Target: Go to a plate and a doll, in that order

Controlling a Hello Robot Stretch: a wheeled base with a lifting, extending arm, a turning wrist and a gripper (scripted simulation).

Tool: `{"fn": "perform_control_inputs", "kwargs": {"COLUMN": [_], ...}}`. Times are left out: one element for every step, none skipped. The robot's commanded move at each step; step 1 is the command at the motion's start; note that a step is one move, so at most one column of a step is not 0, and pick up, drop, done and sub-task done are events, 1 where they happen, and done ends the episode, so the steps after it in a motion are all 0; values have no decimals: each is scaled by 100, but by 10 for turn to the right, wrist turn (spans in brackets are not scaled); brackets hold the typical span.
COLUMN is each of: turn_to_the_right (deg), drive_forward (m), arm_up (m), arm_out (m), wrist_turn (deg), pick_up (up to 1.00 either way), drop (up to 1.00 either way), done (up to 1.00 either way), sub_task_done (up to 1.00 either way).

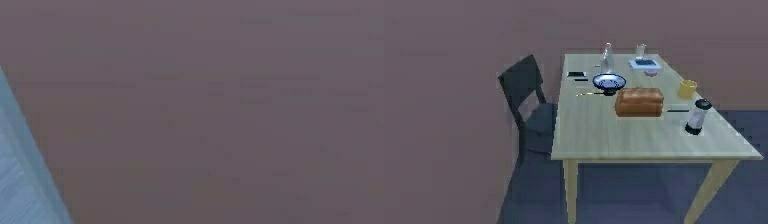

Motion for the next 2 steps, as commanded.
{"fn": "perform_control_inputs", "kwargs": {"turn_to_the_right": [450,450], "drive_forward": [0,0], "arm_up": [0,0], "arm_out": [0,0], "wrist_turn": [0,0], "pick_up": [0,0], "drop": [0,0], "done": [0,0], "sub_task_done": [0,0]}}
